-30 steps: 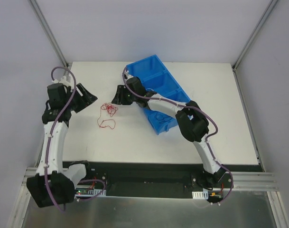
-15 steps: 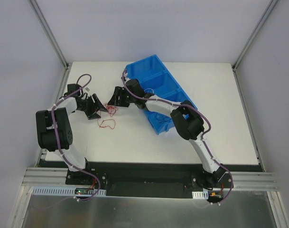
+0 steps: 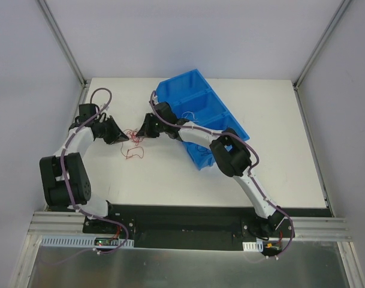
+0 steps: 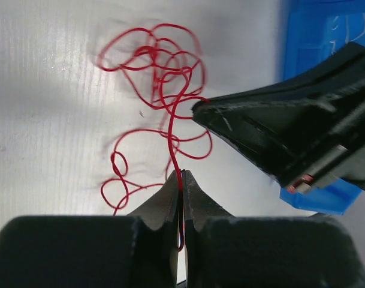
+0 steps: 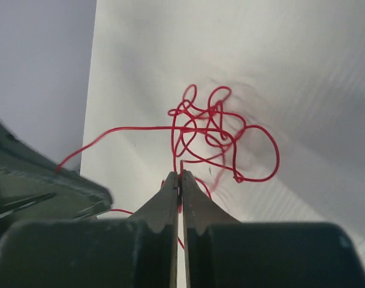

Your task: Untangle the cables

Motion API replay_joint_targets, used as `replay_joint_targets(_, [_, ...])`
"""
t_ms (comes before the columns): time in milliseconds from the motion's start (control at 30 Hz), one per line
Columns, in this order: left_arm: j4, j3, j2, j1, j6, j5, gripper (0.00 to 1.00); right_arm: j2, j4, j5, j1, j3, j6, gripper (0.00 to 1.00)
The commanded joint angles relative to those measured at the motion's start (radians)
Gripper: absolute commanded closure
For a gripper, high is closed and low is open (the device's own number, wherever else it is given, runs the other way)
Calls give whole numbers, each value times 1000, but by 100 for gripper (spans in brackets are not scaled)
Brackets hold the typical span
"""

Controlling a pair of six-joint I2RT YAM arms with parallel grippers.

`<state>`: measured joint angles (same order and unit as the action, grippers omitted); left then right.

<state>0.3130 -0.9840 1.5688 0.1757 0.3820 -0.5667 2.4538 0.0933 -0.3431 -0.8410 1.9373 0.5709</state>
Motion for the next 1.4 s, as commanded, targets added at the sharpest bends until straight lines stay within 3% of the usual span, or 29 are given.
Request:
replay_joint_targets(0, [26,10,-255,-8,8,59,100,-18,-4,6,-6,38,-5,99])
replay_joint_targets(333, [136,-198,-814,-8,-5,591,100,-73,-89,136,22,0,-101,99])
replay_joint_targets(467, [138,-290,-917,-8,-25,727,100,-78,-119,145,40,-8,-105,99])
replay_joint_targets(600, [179,-427,-914,-8,-52,789,100,-85,-133,162,48,-11,-115,99])
replay_joint_targets(733, [182,-512,-877,-12,-78,754,100,-90,-57,78,59,-21,-123,97])
replay_joint_targets(867, [182,-484,-866,-13,-34,641,100,-119,-36,36,51,-26,-152,64])
replay_joint_targets(967, [181,-487,-854,-13,-8,585,100,-118,-76,84,48,-20,-189,52])
replay_joint_targets(1200, [164,-646,-794,-13,63,503,100,-82,-69,23,60,17,-184,45])
replay_joint_targets(1367, [137,-709,-742,-12,136,395,100,-69,175,-247,30,29,-267,30])
